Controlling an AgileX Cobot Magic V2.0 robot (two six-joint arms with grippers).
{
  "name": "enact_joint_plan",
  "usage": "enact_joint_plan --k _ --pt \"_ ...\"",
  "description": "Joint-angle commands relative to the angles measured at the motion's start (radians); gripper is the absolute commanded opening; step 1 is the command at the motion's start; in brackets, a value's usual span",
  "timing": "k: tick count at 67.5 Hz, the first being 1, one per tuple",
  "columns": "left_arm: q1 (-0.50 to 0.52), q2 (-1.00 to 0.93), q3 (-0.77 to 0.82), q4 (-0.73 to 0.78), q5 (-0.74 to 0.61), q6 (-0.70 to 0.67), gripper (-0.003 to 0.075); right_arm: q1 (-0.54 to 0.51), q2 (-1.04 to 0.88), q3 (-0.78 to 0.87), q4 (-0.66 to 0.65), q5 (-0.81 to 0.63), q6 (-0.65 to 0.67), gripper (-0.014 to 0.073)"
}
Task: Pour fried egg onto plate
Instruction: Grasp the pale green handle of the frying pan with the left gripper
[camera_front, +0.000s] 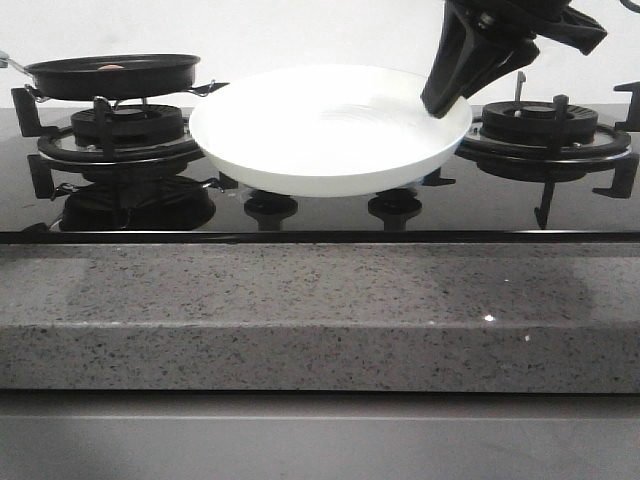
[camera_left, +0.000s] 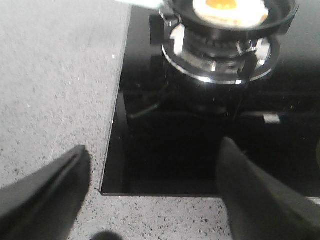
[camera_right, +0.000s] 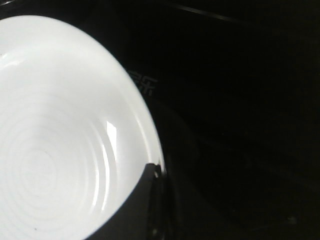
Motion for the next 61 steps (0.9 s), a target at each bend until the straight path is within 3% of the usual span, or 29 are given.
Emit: enact_joint_plan --k 1,11,22,34,43,61 --pt "-0.005 0.087 -0.11 0.002 0.01 -0.002 0.0572 -0.005 -0.05 -0.025 0.028 -0.044 -0.003 -0.0069" --pt "0.023 0.234 -0.254 0.011 0.117 -0.002 0.0571 -0.005 -0.05 -0.025 0.028 -0.044 -0.003 -0.0069" --pt "0.161 0.391 -0.421 -0.051 0.232 0.047 0.0565 -0.005 -0.05 -0.025 0.028 -0.044 -0.003 -0.0069" --pt "0.354 0.546 -0.586 -0.431 0.323 0.307 0.0565 -0.005 -0.05 -0.025 0.028 -0.044 -0.003 -0.0069" --pt "0.444 0.648 -0.675 -0.703 0.366 0.443 0.0565 -0.005 -0.05 -0.025 0.028 -0.044 -0.003 -0.0069" --pt "0.451 0.846 -0.782 -1.046 0.379 0.531 0.0565 -0.005 -0.05 -0.025 0.028 -0.044 -0.003 -0.0069"
